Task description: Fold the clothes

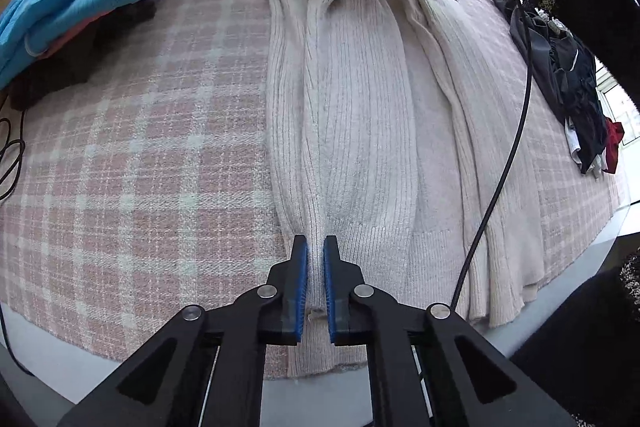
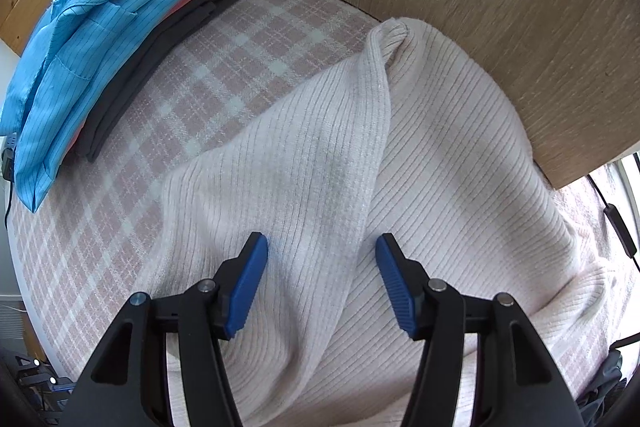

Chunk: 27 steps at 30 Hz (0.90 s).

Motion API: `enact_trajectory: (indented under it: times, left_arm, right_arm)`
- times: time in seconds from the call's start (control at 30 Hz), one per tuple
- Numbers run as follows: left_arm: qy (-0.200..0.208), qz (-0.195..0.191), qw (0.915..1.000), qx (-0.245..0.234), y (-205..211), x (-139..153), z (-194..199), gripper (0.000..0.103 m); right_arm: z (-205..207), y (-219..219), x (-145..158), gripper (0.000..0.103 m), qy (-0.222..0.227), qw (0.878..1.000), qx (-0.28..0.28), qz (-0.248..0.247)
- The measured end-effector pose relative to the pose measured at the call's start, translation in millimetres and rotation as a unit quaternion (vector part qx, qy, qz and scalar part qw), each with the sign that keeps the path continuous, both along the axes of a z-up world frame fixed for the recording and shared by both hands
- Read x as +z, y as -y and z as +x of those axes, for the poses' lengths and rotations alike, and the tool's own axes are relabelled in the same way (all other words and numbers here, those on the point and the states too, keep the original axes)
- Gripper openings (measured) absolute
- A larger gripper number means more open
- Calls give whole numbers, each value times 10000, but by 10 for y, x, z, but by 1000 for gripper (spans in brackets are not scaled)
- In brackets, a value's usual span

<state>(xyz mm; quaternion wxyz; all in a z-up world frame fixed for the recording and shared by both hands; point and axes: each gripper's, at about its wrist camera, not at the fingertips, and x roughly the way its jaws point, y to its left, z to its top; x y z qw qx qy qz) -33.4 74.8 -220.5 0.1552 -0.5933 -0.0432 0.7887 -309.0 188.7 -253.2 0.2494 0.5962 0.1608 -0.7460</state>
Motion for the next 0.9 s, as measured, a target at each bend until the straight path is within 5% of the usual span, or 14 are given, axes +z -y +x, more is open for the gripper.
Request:
enact_trajectory:
  times: [0.23,0.43,0.5,0.57,0.7,0.9]
  left_arm:
    - [-41,324,9994,148,266,234,269,5]
    - [687,-28,9971,318,236,-164,312,7]
    - [919,-132,9951,354,304,-220,354,13]
    - [717,-251,9962,430,418,-63,300,28]
    - [-34,-220,9981,566,484,282,-259,36]
    - [-825,-849,9926,-257,85,232,-1634,36]
  right_arm:
    - [-35,-11,-12,60,10,10000,70,11]
    - [-61,-46,-19,63,-9,10000,85,-36]
    - [-62,-100,5,63,-15,10000,48,-72]
    - [-54,-244,98,63,-114,9994,-128,-316]
    - [-68,-600,278,63,-257,9915,-735,-1046]
    - [-54,-714,176,63,-117,9882,-862,-1257]
